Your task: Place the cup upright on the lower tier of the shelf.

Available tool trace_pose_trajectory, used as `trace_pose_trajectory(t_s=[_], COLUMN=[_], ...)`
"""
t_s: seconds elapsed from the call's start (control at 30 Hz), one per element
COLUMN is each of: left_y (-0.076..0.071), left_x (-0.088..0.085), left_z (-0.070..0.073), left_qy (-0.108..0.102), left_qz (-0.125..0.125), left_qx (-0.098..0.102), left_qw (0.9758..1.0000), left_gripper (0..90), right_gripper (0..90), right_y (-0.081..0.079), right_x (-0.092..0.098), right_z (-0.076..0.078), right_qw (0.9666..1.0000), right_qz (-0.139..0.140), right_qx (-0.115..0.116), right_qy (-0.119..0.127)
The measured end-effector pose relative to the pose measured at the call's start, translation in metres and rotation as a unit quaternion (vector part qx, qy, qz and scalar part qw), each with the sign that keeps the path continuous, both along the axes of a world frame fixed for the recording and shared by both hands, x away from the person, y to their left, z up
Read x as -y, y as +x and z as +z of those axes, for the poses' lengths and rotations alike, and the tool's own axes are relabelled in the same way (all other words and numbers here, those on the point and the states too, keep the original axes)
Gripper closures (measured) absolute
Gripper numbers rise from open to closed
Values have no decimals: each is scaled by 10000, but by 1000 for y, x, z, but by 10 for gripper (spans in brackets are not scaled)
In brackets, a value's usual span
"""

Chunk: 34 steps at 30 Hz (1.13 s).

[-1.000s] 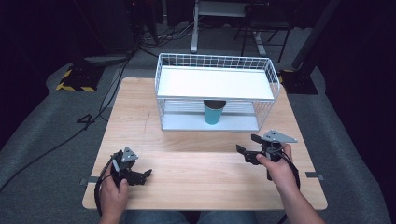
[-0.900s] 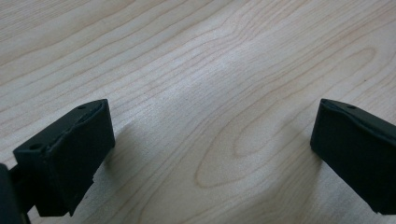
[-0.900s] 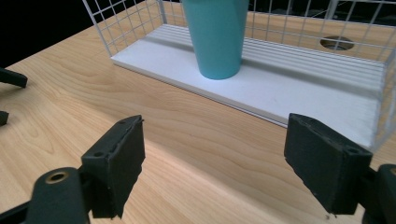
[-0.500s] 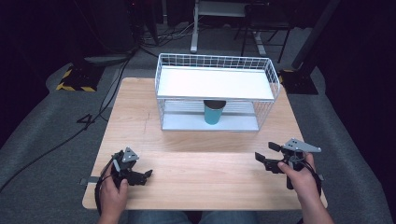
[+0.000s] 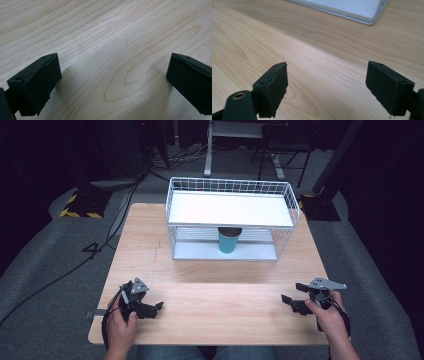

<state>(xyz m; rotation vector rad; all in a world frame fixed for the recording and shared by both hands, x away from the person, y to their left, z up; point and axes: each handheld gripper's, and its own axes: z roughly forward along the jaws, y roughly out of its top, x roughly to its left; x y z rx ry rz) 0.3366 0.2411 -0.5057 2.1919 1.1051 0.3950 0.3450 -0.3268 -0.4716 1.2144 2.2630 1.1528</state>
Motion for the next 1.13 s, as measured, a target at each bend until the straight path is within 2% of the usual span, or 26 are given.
trace_pose_trajectory(t_s=[0.1,0.27,0.43,0.53,0.67,0.73,0.77,1.13], left_y=[0,0,0,0,0,0,0,0], left_x=[0,0,0,0,0,0,0,0], left_z=[0,0,0,0,0,0,0,0], left_qy=[19,21,20,19,20,21,21,20], left_qz=[-7,-8,-9,-7,-9,-8,-8,-8], left_qx=[10,11,11,10,10,11,11,8], left_qw=[10000,10000,10000,10000,10000,10000,10000,10000], left_gripper=[2,2,2,2,2,2,2,2], right_gripper=[181,175,171,170,168,165,156,137], right_y=[2,5,7,6,5,5,5,4], right_x=[2,4,6,5,6,5,4,2], right_z=[-7,-19,-26,-28,-31,-33,-33,-33], right_qw=[9997,9990,9984,9986,9988,9987,9982,9981], right_qz=[-20,-86,-149,-247,-237,-212,-179,-159], right_qx=[-102,-308,-389,-315,-166,-67,-35,-46], right_qy=[-227,-314,-388,-359,-396,-454,-573,-597])
